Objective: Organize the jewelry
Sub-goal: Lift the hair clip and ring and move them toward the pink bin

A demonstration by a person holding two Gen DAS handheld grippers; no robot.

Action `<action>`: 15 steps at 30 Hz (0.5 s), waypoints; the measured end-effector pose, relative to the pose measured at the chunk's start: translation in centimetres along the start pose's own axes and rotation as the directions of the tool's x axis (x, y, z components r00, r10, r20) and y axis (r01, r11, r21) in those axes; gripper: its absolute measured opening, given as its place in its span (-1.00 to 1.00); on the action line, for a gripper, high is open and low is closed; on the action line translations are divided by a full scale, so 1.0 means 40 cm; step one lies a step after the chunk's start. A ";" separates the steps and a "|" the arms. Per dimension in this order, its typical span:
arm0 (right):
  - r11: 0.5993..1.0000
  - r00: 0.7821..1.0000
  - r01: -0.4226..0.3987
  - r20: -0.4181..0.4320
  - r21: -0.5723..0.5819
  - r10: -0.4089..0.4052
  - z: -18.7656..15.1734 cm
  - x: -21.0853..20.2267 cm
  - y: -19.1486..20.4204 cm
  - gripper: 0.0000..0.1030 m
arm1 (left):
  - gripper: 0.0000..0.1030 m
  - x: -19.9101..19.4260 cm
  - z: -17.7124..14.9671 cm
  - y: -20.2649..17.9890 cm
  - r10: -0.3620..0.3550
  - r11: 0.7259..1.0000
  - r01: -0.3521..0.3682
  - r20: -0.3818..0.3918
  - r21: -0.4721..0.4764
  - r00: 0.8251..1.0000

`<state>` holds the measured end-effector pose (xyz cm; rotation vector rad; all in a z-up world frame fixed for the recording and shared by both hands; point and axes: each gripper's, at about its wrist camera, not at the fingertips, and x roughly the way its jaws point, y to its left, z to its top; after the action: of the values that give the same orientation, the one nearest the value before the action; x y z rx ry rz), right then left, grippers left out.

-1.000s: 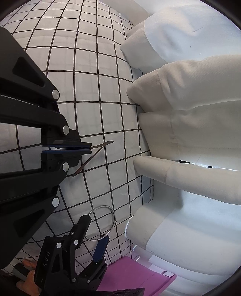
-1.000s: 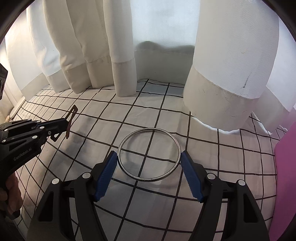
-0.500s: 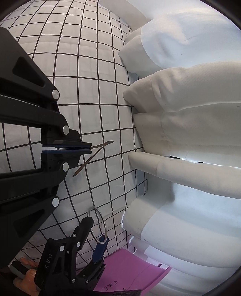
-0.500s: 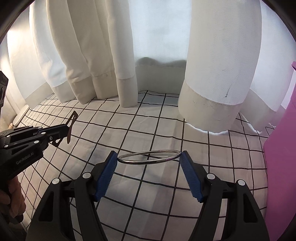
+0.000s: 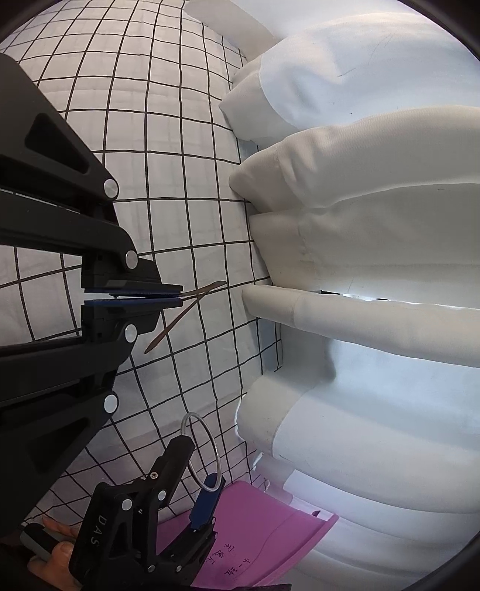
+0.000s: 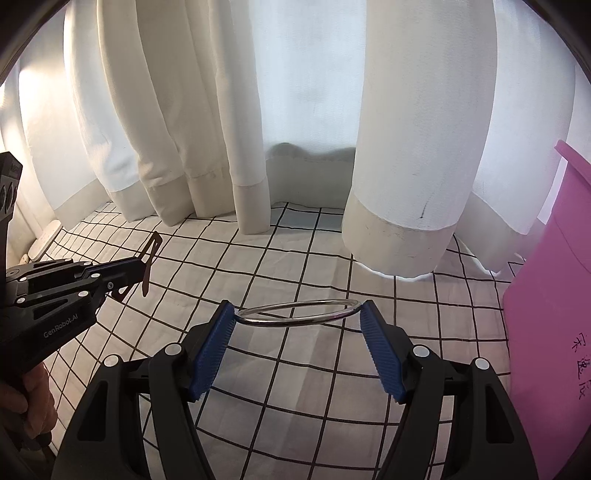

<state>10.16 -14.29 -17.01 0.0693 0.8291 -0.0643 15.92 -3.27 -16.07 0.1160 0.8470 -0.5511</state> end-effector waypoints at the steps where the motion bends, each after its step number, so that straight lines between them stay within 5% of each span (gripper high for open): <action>1: 1.000 1.000 0.007 0.006 -0.004 -0.006 0.002 -0.011 0.000 0.32 | -0.96 -0.005 0.005 -0.004 -0.002 1.000 0.002 0.005 0.005 1.000; 15: 0.997 0.993 0.073 0.085 0.038 -0.076 0.032 -0.174 -0.048 0.32 | -0.96 -0.077 0.084 -0.113 -0.072 0.993 0.065 0.068 0.097 0.995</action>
<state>6.25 -16.11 -11.10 0.0680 0.7439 -0.1509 14.26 -6.88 -11.03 0.1539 0.7574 -0.6564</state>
